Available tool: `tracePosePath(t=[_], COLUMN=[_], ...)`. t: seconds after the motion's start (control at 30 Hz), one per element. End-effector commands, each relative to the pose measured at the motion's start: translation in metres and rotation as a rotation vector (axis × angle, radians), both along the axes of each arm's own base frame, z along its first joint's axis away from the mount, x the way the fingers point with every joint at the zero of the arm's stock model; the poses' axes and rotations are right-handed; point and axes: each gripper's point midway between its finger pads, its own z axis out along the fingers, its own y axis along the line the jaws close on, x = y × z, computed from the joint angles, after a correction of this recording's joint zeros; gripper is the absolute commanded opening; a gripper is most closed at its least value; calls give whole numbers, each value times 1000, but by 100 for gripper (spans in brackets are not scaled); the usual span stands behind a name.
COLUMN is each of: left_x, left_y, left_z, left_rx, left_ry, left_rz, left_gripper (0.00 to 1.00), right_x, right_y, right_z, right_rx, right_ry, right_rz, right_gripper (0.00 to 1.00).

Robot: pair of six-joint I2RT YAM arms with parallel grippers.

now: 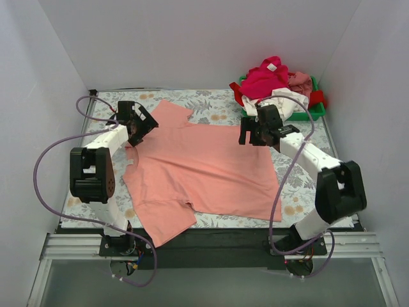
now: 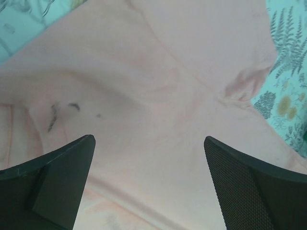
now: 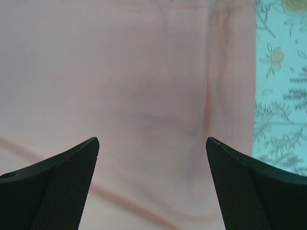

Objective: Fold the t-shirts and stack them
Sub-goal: Flatten the tshirt out

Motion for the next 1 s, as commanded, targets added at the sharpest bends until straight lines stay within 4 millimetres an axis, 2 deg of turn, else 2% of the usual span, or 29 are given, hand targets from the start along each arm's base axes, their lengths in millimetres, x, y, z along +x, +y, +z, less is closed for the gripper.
tracePosePath(t=[0.0, 0.03, 0.17, 0.2, 0.33, 0.5, 0.57, 0.7, 0.87, 0.97], left_x=[21, 24, 38, 43, 47, 47, 42, 31, 20, 18], left_y=[-10, -13, -23, -23, -26, -15, -6, 7, 5, 5], left_z=[6, 4, -15, -25, -41, -54, -60, -66, -63, -58], left_rx=[-27, -36, -64, -61, -68, -18, 24, 67, 56, 61], left_ry=[-22, -23, 2, 16, 40, 71, 99, 134, 135, 122], left_rz=[-77, -93, -158, -169, -193, -168, -132, -93, -113, -113], left_gripper=[98, 98, 97, 98, 98, 98, 98, 98, 98, 98], right_x=[48, 62, 80, 81, 85, 78, 79, 75, 73, 76], right_y=[12, 8, 7, 6, 1, -21, -35, -47, -62, -71], right_z=[-12, -9, -37, -49, -71, -98, -102, -102, -103, -96], right_rx=[67, 77, 106, 109, 124, 123, 113, 113, 115, 96], right_ry=[-14, -27, 24, 50, 72, 128, 126, 104, 93, 66], right_rz=[92, 77, 91, 92, 88, 12, -38, -65, -138, -173], right_gripper=[98, 98, 98, 98, 98, 98, 98, 98, 98, 98])
